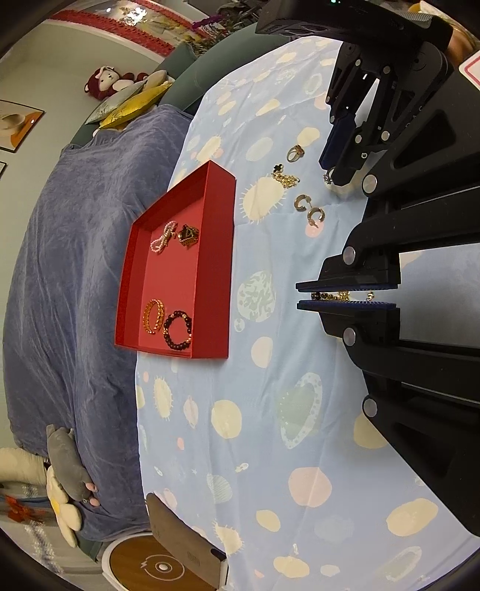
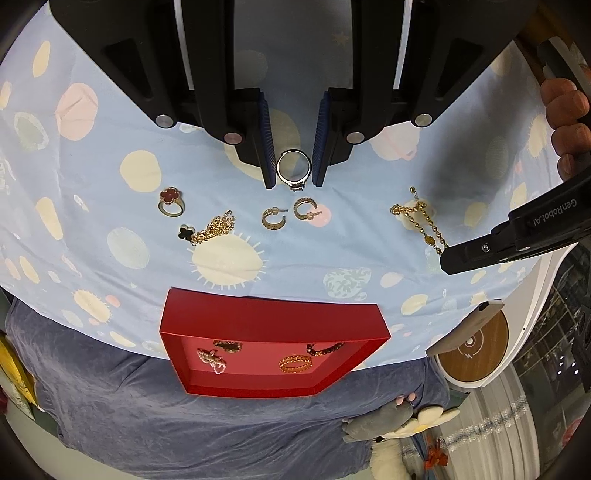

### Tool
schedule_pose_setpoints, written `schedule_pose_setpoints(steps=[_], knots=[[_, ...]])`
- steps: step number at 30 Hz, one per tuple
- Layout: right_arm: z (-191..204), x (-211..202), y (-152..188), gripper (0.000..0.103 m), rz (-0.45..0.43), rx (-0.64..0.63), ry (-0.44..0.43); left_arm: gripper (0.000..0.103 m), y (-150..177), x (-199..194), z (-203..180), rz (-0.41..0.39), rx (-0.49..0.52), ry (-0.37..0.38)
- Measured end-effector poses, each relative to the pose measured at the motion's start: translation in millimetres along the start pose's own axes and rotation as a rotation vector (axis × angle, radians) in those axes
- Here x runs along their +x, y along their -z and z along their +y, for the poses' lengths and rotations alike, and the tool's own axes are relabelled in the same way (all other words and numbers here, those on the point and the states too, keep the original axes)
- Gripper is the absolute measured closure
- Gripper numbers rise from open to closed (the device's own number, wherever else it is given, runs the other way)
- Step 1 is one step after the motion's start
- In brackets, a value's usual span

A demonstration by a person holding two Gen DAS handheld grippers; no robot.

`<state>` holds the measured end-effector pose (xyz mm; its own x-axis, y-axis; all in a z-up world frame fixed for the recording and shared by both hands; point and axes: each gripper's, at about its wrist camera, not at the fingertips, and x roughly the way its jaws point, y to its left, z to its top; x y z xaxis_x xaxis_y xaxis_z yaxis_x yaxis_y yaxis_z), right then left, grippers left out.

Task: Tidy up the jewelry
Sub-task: 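Carry chain and silver ring to the red box and release both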

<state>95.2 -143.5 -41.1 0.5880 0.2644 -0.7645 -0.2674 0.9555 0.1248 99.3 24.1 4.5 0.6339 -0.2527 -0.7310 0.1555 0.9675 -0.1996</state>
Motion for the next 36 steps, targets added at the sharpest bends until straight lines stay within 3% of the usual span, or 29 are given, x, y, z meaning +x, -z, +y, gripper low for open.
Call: schedule_pose_setpoints(steps=[11,22,29,36], knots=[[-12.9,-28.4,-29.1,0.084,-0.083,0.049,-0.016,0.101,-39.6,-18.6,-6.7,-0.093,-0.028,0.01],[-40.9,-39.2,-109.8,0.084,-0.166,0.071,-0.012,0.101,-125.2,-28.4,-26.0,-0.182,0.011,0.048],[-57.8,-5.0,-152.6,0.084,-0.162,0.1,0.004,0.101,-171.3,0.9,-36.6,-0.201,0.026,0.041],[-70.6,48.2,-154.5,0.084,-0.098,0.118,0.024,0.101,-174.7,58.7,-28.9,-0.13,0.001,0.022]])
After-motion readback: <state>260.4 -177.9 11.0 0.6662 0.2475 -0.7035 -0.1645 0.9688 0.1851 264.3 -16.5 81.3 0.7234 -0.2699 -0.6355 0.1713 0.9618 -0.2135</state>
